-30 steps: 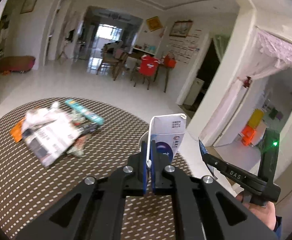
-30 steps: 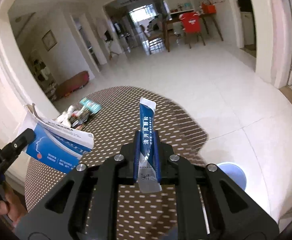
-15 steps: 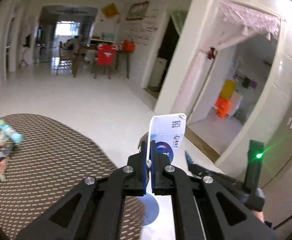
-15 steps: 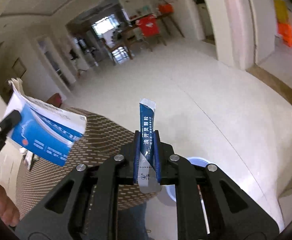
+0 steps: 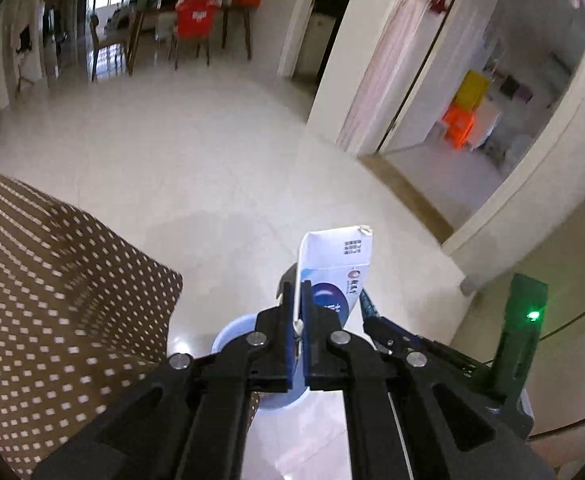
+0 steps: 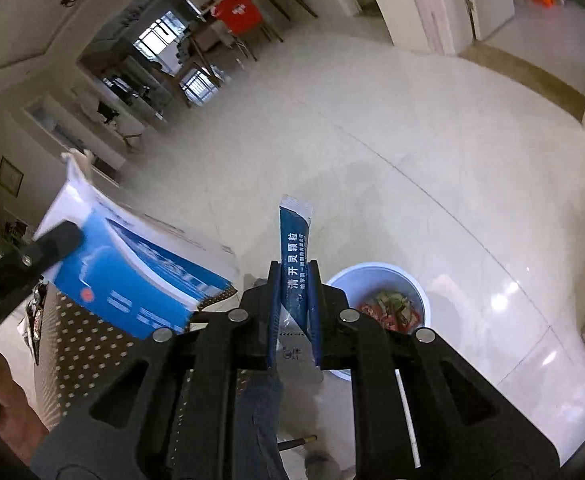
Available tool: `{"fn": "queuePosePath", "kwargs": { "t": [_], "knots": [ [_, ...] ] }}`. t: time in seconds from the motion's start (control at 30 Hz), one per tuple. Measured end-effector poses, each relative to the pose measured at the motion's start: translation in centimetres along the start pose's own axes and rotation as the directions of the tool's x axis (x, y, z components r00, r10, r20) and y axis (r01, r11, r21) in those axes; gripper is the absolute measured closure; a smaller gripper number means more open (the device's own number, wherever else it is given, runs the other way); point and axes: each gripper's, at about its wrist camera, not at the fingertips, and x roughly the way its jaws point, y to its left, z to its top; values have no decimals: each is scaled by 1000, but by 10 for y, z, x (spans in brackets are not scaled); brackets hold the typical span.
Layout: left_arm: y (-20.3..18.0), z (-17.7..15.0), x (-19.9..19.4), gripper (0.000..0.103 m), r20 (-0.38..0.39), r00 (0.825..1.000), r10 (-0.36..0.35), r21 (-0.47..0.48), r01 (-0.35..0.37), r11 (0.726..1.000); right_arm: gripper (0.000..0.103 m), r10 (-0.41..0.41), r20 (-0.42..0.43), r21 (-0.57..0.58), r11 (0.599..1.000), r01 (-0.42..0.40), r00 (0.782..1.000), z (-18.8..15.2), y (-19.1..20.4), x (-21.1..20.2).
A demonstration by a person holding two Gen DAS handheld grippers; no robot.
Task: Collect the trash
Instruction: 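Carry the toothpaste box and tube to the blue bin and release them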
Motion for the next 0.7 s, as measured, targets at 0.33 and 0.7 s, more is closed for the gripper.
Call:
{"fn": "queuePosePath", "kwargs": {
  "t": [0.33,0.7],
  "knots": [
    [-7,3,98,100,-192,975,113,28,-110,994,90,-12,-89,84,996,20,996,-5,-24,48],
    [0,12,109,20,-231,963,138,17,-138,990,22,-6,-105,180,983,25,994,-15,-45,46]
  ]
}}
